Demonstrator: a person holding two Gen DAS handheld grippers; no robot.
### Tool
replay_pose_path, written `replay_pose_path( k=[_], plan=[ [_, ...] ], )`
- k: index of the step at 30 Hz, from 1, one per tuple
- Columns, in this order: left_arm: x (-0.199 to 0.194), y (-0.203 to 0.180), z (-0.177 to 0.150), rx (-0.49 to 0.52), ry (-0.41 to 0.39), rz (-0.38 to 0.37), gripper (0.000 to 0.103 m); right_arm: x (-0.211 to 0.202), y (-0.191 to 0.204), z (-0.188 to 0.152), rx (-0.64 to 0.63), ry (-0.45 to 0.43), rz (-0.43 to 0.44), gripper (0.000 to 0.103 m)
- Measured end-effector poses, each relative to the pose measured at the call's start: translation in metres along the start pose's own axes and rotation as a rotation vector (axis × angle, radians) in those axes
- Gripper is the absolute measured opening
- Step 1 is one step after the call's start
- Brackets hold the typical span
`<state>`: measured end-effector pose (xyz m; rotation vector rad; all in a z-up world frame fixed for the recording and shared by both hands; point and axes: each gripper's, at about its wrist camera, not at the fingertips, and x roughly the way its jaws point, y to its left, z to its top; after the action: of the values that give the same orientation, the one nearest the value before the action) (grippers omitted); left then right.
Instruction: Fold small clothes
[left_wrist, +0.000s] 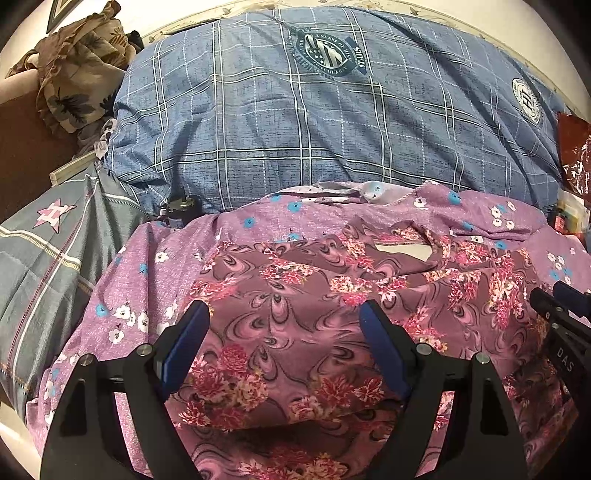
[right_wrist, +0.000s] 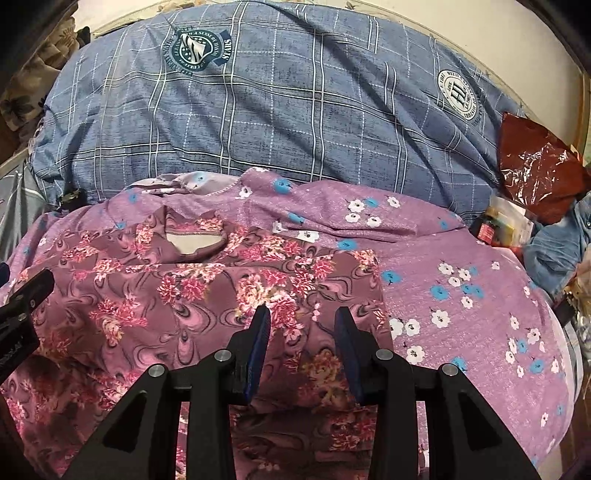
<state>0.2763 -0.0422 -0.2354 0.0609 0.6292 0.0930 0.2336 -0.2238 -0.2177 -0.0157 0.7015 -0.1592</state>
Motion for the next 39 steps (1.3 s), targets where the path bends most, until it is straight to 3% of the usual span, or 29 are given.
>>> replay_pose_path(
  k=[39],
  plan=[
    [0.002, -0.018, -0.005, 0.072, 0.021, -0.039, 0.084, 0.023, -0.011, -0.005, 0.017, 0.143, -0.054, 0.038]
  ],
)
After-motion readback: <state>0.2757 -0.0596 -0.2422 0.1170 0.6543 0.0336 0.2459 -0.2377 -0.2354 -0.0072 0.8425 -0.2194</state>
